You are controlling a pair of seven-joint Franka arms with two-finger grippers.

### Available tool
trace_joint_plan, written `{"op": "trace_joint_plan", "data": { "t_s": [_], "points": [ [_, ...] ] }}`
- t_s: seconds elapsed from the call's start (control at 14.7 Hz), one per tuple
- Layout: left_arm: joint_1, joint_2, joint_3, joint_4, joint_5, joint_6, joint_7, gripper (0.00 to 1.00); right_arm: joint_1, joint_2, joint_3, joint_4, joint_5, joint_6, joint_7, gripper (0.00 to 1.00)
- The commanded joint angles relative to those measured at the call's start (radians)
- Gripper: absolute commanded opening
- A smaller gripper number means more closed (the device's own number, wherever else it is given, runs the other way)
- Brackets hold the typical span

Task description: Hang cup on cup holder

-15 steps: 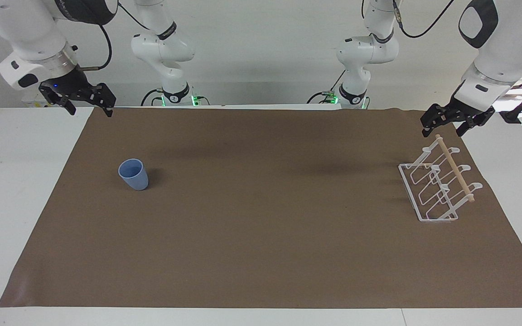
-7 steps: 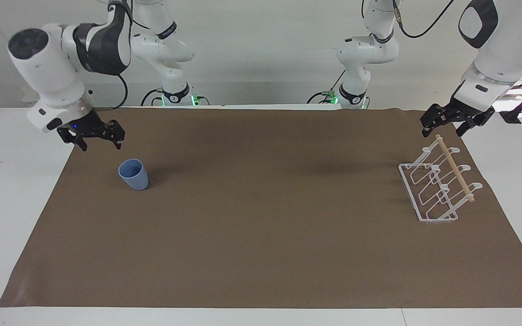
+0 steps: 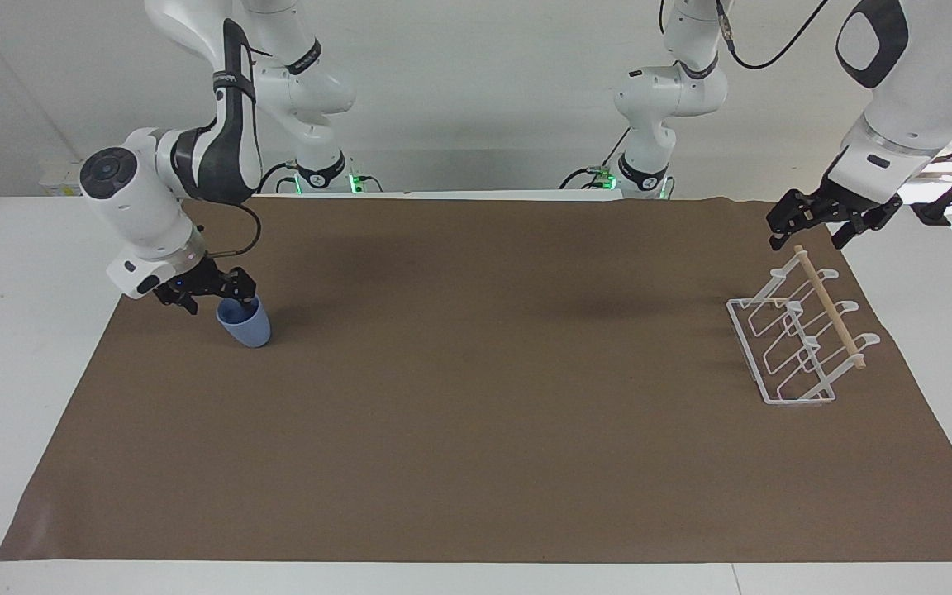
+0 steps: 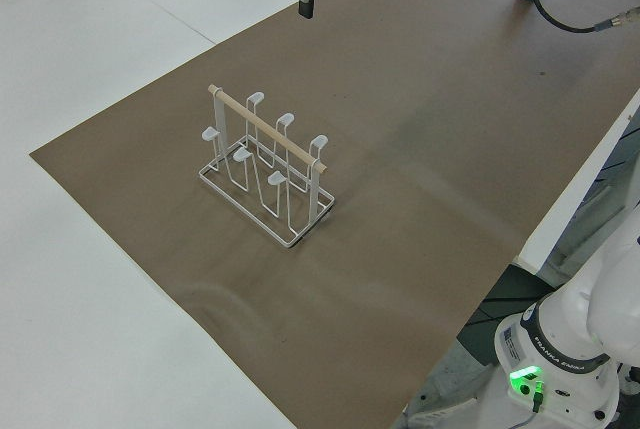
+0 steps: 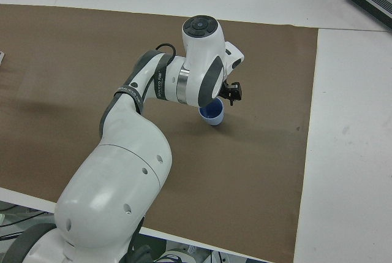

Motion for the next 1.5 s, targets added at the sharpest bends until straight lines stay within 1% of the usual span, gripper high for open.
{"op": "trace_joint_plan", "data": {
  "t_s": [0.0, 0.27, 0.34, 0.41, 0.55, 0.68, 0.75, 0.82, 0.89, 0.95, 1.09, 1.16, 1.23, 1.3, 1.36, 1.43],
  "points": [
    [0.012, -0.028, -0.009, -0.029, 0.005, -0.004, 0.001, 1.0, -0.021, 0.023, 0.009, -0.009, 0.021, 0.03, -0.101, 0.99],
    [0.012, -0.028, -0.009, -0.029, 0.005, -0.004, 0.001, 1.0, -0.044, 0.021, 0.009, -0.056, 0.021, 0.102, -0.185, 0.98],
    [0.012, -0.028, -0.009, -0.029, 0.005, -0.004, 0.001, 1.0, -0.044, 0.021, 0.009, -0.058, 0.021, 0.102, -0.192, 0.96],
    [0.012, -0.028, -0.009, -0.028, 0.007, -0.004, 0.001, 1.0, -0.044, 0.021, 0.009, -0.058, 0.021, 0.104, -0.196, 0.87],
    [0.012, -0.028, -0.009, -0.029, 0.005, -0.004, 0.001, 1.0, -0.034, 0.021, 0.009, -0.058, 0.021, 0.099, -0.195, 0.52],
    [0.012, -0.028, -0.009, -0.029, 0.005, -0.004, 0.001, 1.0, -0.031, 0.021, 0.009, -0.059, 0.021, 0.097, -0.19, 0.25],
    [0.012, -0.028, -0.009, -0.029, 0.005, -0.009, 0.001, 1.0, -0.033, 0.021, 0.009, -0.059, 0.021, 0.096, -0.193, 0.16],
    [0.012, -0.03, -0.007, -0.031, 0.007, -0.026, 0.0, 1.0, -0.031, 0.021, 0.009, -0.059, 0.021, 0.091, -0.198, 0.12],
    [0.012, -0.03, -0.007, -0.029, 0.005, -0.043, -0.005, 1.0, -0.031, 0.021, 0.009, -0.059, 0.021, 0.09, -0.199, 0.04],
    [0.012, -0.035, -0.005, -0.031, 0.005, -0.081, -0.006, 1.0, -0.033, 0.021, 0.009, -0.05, 0.021, 0.081, -0.211, 0.0],
    [0.015, -0.042, -0.004, -0.034, 0.007, -0.104, -0.006, 1.0, -0.031, 0.037, 0.013, 0.002, 0.021, 0.049, -0.247, 0.0],
    [0.017, -0.042, -0.004, -0.042, 0.007, -0.106, -0.006, 1.0, -0.03, 0.044, 0.021, 0.029, 0.03, 0.012, -0.256, 0.0],
    [0.021, -0.044, -0.004, -0.045, 0.007, -0.106, -0.006, 1.0, -0.028, 0.047, 0.022, 0.064, 0.086, -0.026, -0.283, 0.0],
    [0.028, -0.045, -0.004, -0.045, 0.007, -0.106, -0.008, 1.0, -0.021, 0.053, 0.027, 0.107, 0.188, -0.072, -0.311, 0.0],
    [0.029, -0.047, -0.004, -0.045, 0.007, -0.11, -0.008, 1.0, -0.002, 0.078, 0.029, 0.153, 0.283, -0.129, -0.311, 0.0],
    [0.029, -0.048, -0.004, -0.046, 0.007, -0.118, -0.009, 1.0, 0.016, 0.087, 0.029, 0.184, 0.368, -0.157, -0.308, 0.0]
  ]
}}
